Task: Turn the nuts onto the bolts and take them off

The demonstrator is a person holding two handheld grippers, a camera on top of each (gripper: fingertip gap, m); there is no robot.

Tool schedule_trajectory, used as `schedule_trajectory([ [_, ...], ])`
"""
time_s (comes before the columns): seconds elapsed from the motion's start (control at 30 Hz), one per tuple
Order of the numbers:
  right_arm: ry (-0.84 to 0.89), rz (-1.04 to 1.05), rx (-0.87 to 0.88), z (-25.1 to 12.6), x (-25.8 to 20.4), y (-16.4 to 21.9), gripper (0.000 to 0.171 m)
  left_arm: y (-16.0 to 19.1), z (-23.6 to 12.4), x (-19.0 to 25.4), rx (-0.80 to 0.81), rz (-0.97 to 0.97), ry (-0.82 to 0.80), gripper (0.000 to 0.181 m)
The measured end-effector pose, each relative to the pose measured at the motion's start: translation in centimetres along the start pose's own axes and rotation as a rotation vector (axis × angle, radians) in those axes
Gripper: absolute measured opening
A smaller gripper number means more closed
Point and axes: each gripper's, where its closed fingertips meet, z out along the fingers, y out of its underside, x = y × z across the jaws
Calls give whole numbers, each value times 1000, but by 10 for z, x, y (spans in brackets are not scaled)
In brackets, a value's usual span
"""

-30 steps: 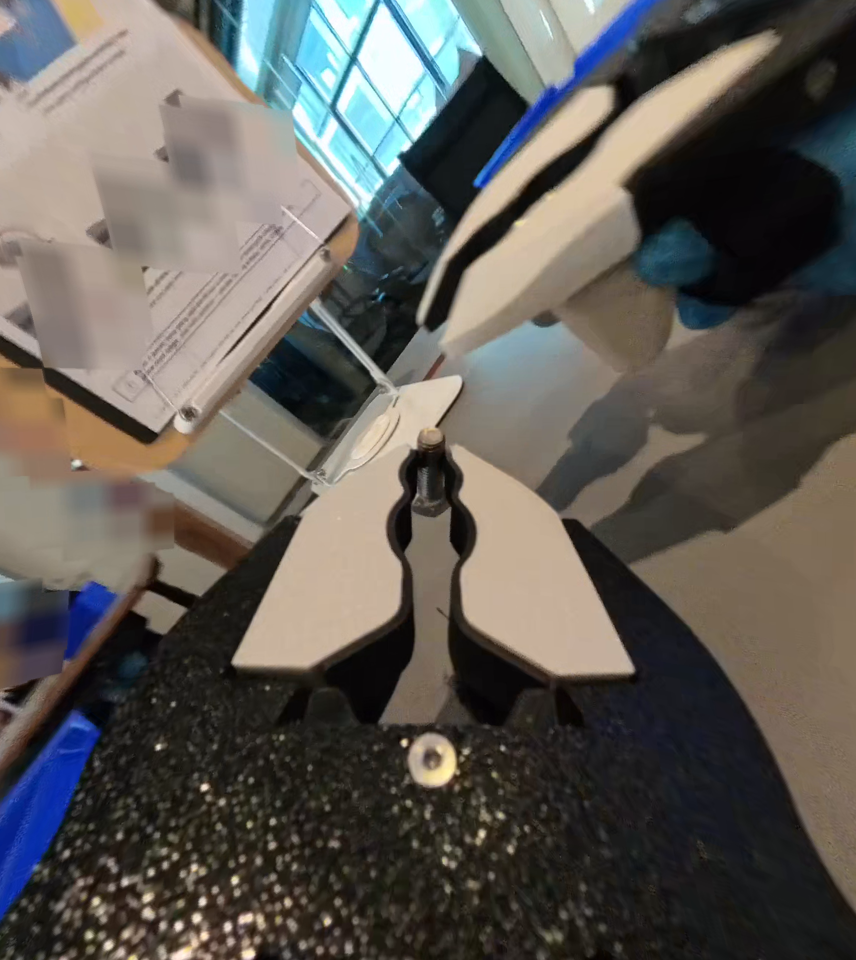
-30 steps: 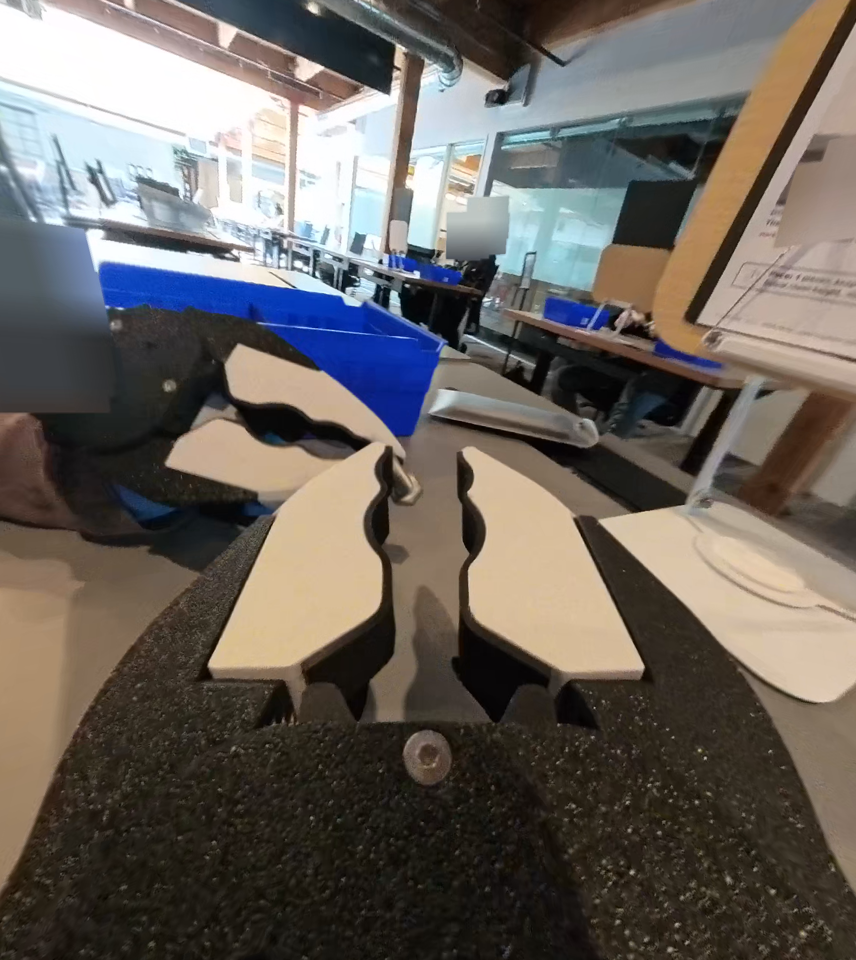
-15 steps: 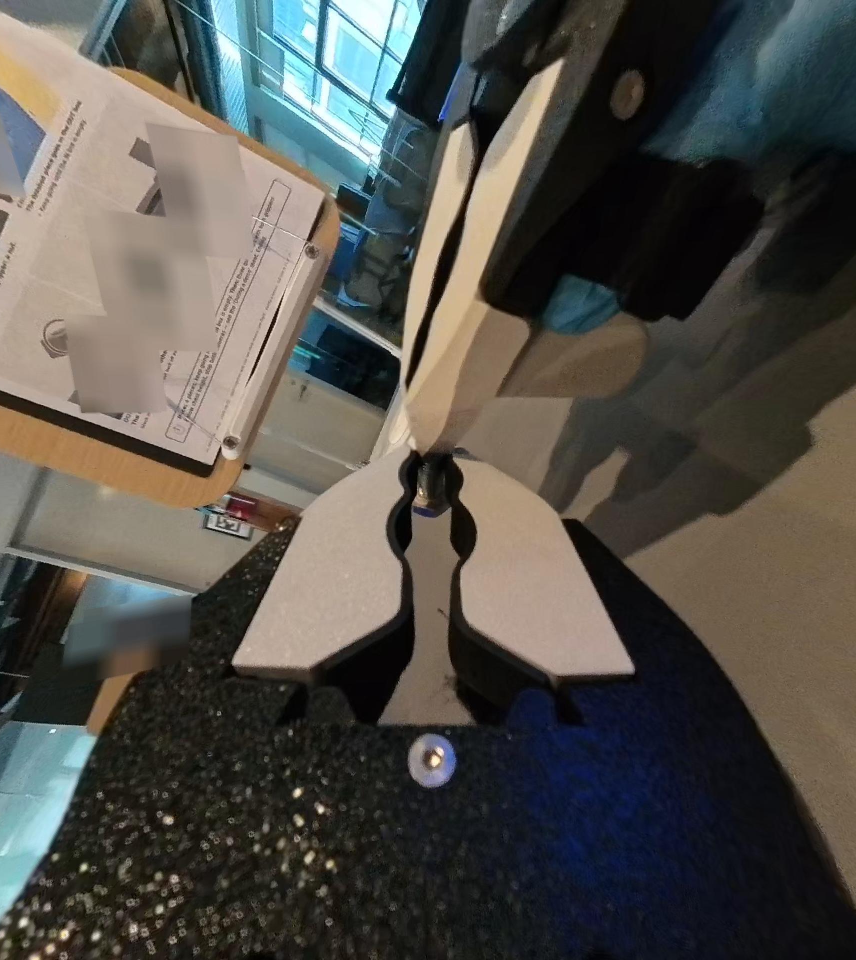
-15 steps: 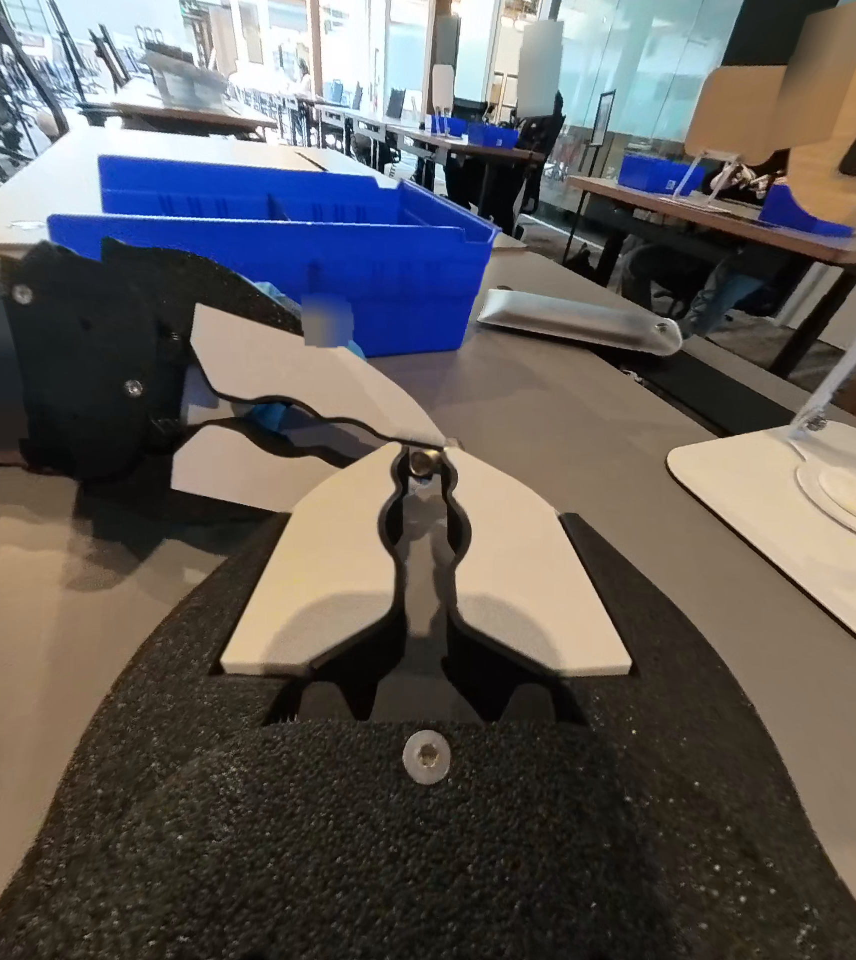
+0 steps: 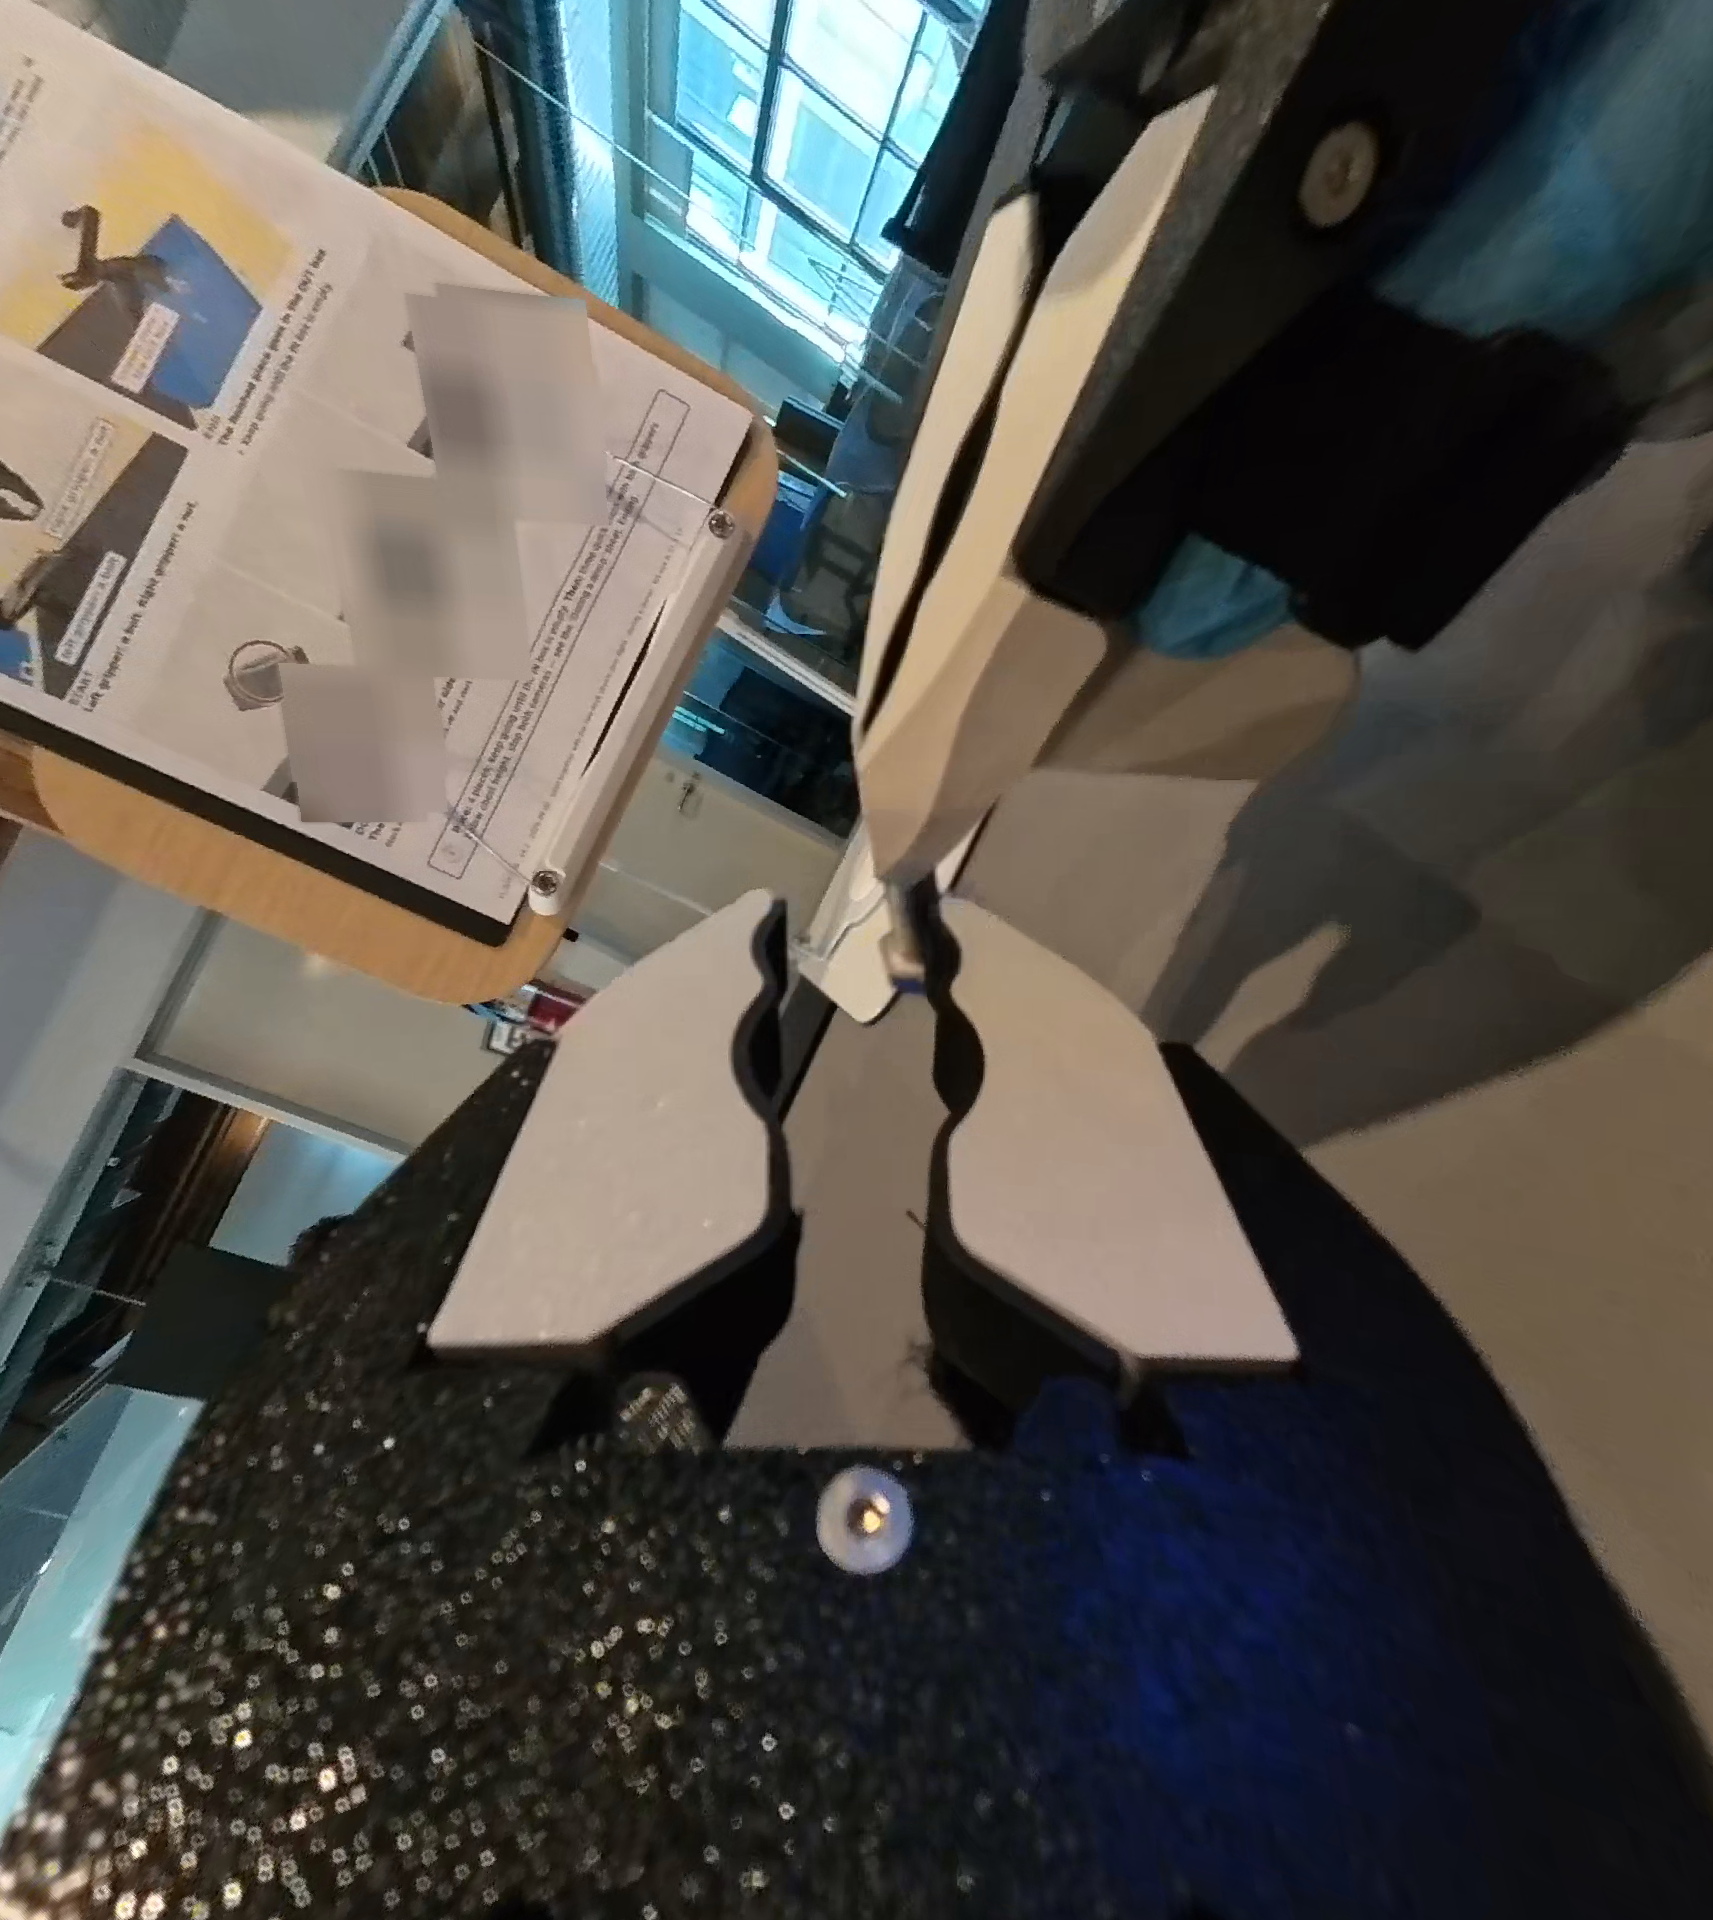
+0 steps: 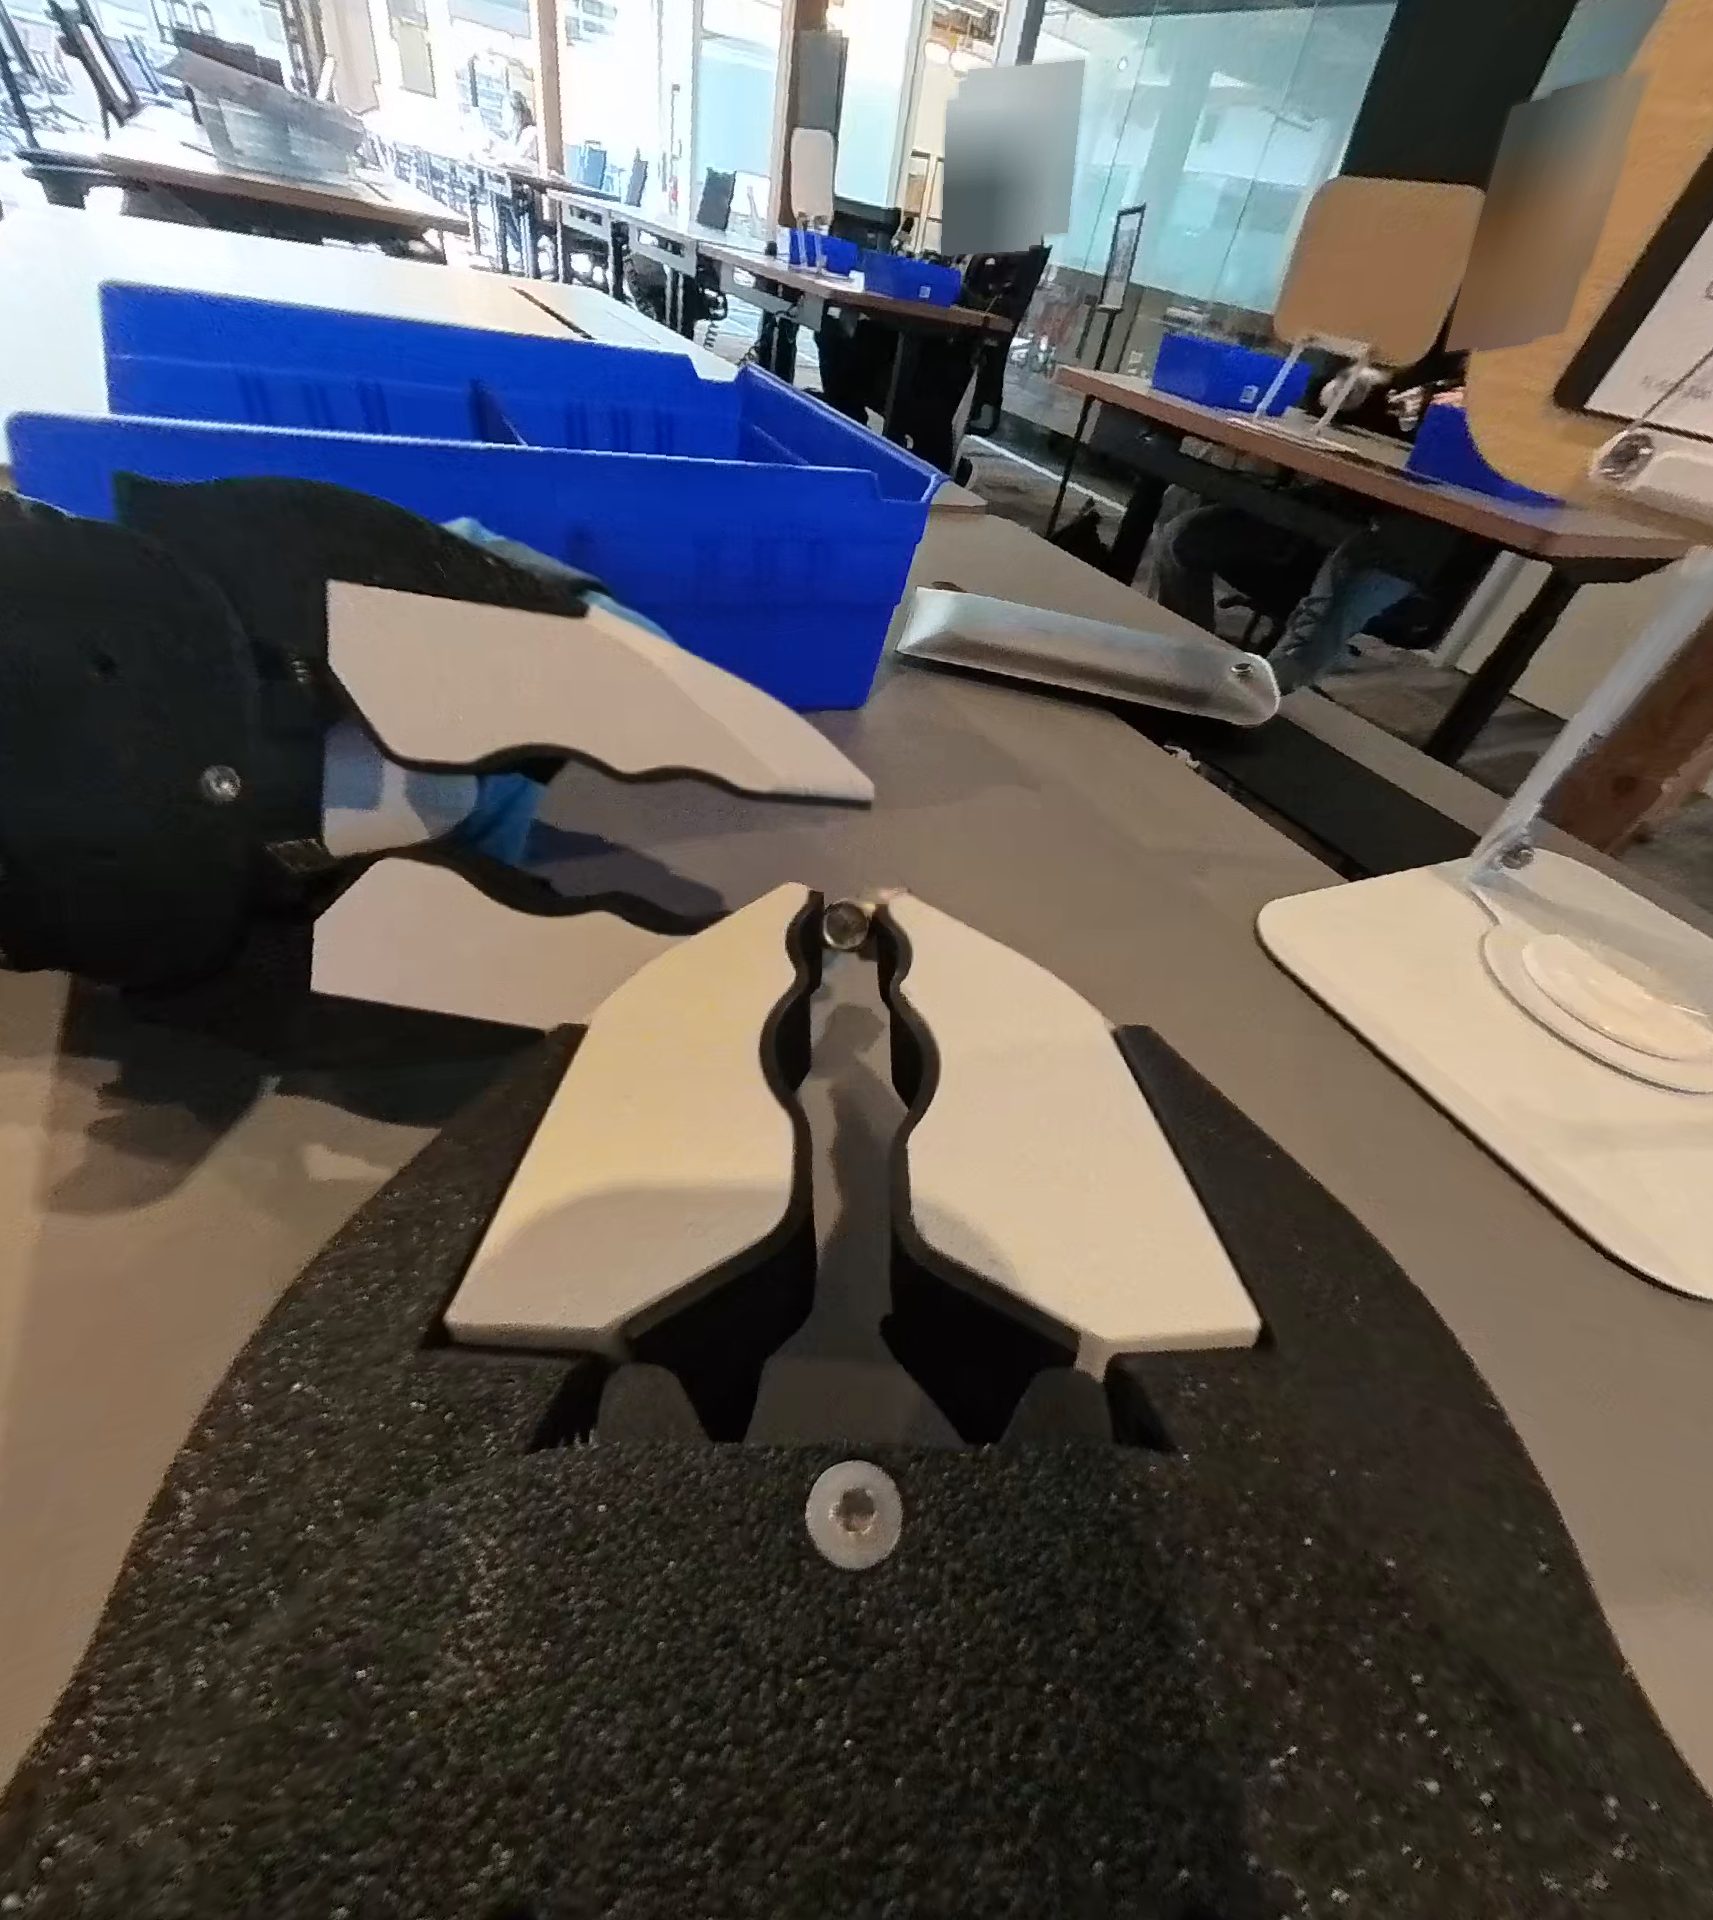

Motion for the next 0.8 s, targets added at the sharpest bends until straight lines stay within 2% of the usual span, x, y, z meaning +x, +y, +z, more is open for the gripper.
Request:
schedule_trajectory([
  [0.03,7,1,10,-2,2,-1,9,1,0,-1,-5,0,-8,26],
  [0.2,-49,67,79,-12,4,-11,9,8,3,-1,-38,-46,3,38],
  [0.43,-123,128,169,-20,1,-23,9,-2,0,7,35,-138,80,40],
  [0.67,-168,46,153,-19,-11,-24,9,-14,-5,10,139,-279,164,38],
  [0.8,-176,-1,129,-20,-15,-23,9,-15,-5,16,145,-318,215,41],
])
